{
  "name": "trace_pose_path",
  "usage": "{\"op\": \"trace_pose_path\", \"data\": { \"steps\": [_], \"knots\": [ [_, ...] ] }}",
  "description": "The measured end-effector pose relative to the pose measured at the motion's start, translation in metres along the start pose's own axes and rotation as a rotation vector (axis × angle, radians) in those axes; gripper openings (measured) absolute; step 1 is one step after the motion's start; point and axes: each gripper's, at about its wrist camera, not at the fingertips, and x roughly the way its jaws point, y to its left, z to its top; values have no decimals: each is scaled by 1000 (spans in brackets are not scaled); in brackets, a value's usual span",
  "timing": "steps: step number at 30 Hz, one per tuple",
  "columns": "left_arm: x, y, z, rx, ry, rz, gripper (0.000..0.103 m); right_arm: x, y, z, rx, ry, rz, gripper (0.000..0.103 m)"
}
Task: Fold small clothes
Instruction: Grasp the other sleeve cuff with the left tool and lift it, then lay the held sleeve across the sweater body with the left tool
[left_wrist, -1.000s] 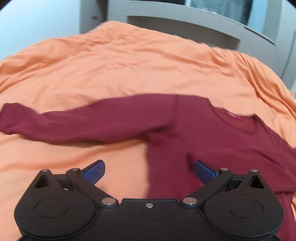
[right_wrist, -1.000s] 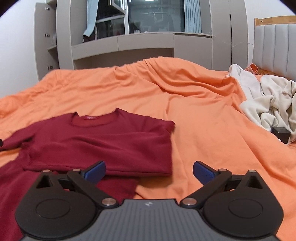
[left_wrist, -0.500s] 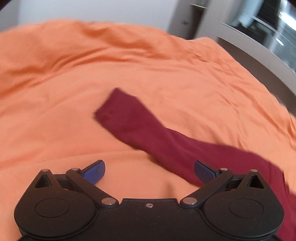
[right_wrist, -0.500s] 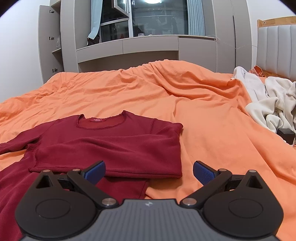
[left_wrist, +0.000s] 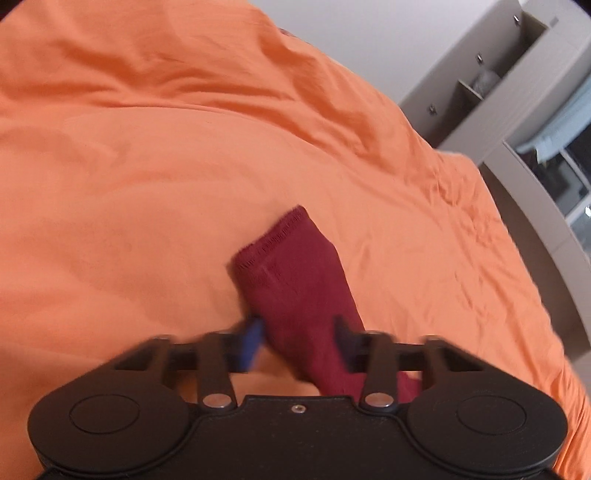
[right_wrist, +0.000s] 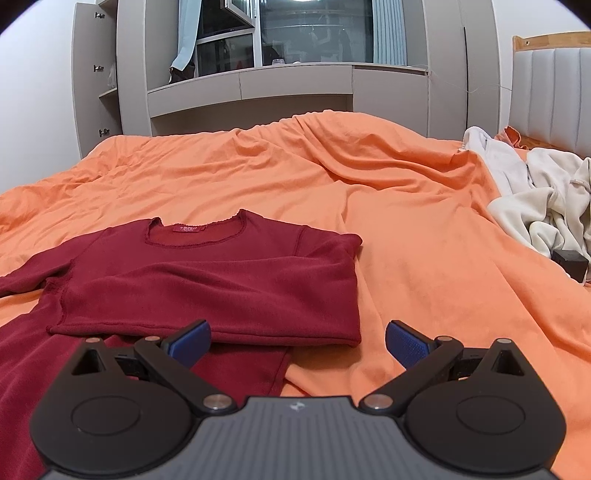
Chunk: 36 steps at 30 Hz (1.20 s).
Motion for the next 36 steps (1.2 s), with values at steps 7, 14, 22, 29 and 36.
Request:
{"op": "trace_pose_path", "data": {
  "steps": [7,14,22,29,36],
  "knots": [
    [1,-7,7,7,-46,-21,3,-1,0,2,4,-7,3,103],
    [-29,-64,14,221,-139,-123,3,-4,0,4,11,-20,17,103],
    [-83,-176,-27,617,-176,-384,3,-13,-3,10,37,-47,25,103],
    [-126,-253,-112,850,-78,-627,3,-18,-13,15,81,-65,-3,103],
    [-132,-278,-231,951,88,-761,3,-18,-25,18,118,-66,-36,103]
  ]
}}
